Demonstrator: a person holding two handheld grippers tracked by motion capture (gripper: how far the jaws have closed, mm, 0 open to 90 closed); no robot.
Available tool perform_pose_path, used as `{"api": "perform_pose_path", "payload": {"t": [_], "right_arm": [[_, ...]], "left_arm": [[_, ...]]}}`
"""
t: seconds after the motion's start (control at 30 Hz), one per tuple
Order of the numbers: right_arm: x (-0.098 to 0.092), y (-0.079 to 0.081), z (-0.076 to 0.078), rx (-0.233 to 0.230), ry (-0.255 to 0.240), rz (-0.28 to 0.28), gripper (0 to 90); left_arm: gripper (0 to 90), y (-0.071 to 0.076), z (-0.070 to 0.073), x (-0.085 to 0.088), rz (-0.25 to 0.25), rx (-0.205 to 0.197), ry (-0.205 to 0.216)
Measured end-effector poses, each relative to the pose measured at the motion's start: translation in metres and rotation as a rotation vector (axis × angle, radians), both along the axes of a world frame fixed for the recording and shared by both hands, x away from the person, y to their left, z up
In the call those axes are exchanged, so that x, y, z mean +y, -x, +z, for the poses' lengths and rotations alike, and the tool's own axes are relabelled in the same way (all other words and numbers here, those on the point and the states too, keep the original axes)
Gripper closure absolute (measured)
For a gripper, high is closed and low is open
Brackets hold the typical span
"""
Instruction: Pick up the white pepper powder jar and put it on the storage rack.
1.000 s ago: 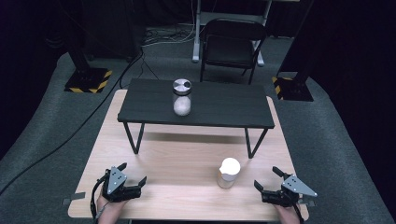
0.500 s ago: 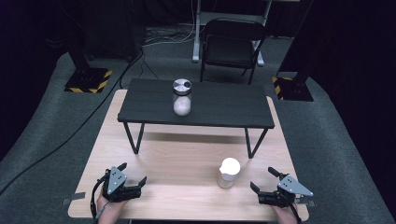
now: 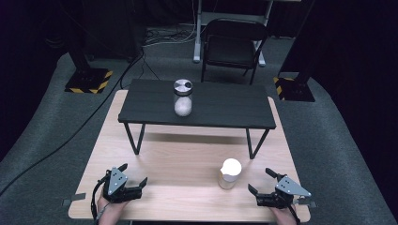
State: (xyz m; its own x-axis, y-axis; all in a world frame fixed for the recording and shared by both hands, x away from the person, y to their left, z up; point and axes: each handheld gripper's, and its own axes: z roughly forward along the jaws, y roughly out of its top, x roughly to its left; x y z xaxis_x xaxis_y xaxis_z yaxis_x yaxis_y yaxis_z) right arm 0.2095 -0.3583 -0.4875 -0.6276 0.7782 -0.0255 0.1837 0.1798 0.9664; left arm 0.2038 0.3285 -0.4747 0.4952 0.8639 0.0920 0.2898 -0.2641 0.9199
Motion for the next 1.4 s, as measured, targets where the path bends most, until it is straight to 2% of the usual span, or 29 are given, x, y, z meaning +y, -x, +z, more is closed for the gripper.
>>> {"api": "perform_pose_path", "payload": {"t": [1.4], "right_arm": [[0.023,-0.009,0.002,0.007,0.016,0.1,1.8]], "left_arm": [[7.6,0.0,0.0,0.0,-0.002,0.002,-0.002]]}}
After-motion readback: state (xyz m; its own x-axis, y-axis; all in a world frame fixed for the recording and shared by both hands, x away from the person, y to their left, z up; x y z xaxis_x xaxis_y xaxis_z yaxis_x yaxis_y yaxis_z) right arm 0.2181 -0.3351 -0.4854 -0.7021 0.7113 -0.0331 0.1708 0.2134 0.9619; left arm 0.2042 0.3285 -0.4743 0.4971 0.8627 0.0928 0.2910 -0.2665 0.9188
